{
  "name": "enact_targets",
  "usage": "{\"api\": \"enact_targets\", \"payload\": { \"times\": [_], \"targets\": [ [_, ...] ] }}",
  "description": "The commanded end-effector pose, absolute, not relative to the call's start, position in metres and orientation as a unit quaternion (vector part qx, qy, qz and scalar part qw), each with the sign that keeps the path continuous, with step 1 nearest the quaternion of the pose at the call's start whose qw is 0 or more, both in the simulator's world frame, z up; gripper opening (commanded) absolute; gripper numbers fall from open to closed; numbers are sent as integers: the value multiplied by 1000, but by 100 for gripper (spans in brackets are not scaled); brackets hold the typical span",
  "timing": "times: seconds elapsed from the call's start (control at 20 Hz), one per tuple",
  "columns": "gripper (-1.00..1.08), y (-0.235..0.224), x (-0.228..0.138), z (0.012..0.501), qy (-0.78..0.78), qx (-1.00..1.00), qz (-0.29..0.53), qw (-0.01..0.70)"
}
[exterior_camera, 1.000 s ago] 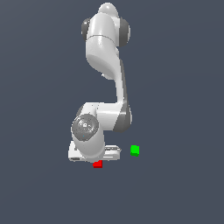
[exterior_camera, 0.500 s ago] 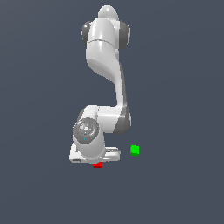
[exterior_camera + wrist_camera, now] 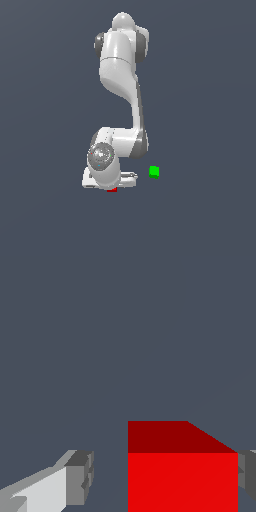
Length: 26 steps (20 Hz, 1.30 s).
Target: Stack the red cube on top of the green cube.
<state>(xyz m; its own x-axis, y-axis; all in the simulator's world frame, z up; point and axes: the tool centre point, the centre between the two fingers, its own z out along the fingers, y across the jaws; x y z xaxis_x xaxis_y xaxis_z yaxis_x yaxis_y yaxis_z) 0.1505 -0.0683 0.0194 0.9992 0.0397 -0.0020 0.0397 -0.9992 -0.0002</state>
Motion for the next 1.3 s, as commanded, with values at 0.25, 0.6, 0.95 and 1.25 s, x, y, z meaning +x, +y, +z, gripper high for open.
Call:
{"api": "enact_targets", "payload": {
  "times": [0.25,0.6,0.95,1.25],
  "targets": [
    [-100,-68,152,20,-20,-1000,0,0],
    [-100,-68,151,20,-20,-1000,0,0],
    [-100,-68,151,37,-20,-1000,0,0],
    [-100,-68,150,78,-20,-1000,0,0]
  ]
}}
